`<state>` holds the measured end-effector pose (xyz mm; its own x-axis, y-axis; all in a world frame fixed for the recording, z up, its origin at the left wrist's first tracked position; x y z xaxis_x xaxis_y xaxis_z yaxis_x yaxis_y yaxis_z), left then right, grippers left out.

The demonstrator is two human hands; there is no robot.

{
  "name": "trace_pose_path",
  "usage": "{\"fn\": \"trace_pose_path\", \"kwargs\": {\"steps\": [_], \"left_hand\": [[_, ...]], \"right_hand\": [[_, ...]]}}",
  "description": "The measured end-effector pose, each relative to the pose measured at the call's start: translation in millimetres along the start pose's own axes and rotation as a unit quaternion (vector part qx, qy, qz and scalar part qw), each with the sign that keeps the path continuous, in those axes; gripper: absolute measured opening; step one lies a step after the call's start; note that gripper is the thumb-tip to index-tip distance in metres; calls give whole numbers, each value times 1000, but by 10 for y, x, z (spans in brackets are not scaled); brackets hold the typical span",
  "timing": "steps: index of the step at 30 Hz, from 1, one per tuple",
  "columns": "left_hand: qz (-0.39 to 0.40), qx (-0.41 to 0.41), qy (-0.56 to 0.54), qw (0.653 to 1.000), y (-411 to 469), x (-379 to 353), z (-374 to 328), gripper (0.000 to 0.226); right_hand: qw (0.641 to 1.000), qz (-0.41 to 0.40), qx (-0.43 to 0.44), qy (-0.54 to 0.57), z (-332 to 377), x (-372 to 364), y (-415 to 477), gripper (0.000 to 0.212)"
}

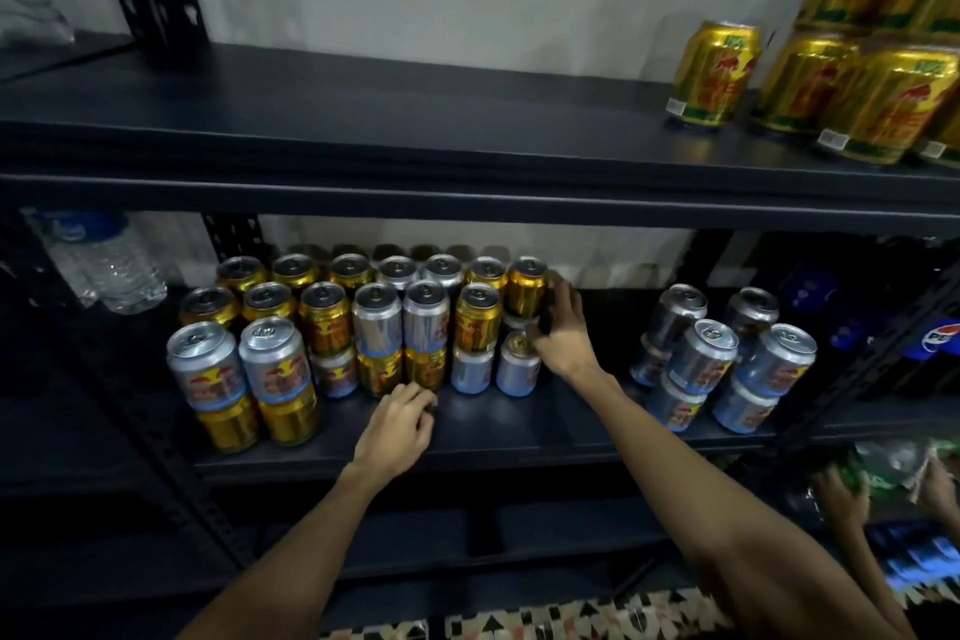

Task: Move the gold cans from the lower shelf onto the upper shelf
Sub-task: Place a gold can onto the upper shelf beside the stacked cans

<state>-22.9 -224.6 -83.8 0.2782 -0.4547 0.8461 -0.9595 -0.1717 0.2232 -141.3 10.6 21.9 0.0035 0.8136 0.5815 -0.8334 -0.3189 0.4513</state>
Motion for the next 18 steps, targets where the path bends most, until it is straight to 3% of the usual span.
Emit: {"fn": "trace_pose_path", "kwargs": {"steps": [5, 13, 18], "left_hand": [[-13, 8, -9, 1000, -2, -41, 20, 12], [-21, 18, -9, 1000, 5, -73, 31, 13], [-29, 11, -7, 999, 26, -79, 40, 15]], "right_hand": [[998, 51, -39, 3, -64, -89, 216, 96], [998, -10, -60, 24, -71, -232, 389, 77], [999, -27, -29, 4, -31, -178, 446, 63]]}}
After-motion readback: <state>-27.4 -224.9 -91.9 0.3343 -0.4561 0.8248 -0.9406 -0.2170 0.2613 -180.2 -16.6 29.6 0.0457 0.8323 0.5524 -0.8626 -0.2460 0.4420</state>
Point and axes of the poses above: each hand's wrist, its own y-axis towards the middle knuckle, its own x-axis out of the back of the hand, z = x × y, the point moved 2 cm from there along y, towards the middle knuckle, and after that the axes turned 15 degrees about x, right-handed, at the moved point
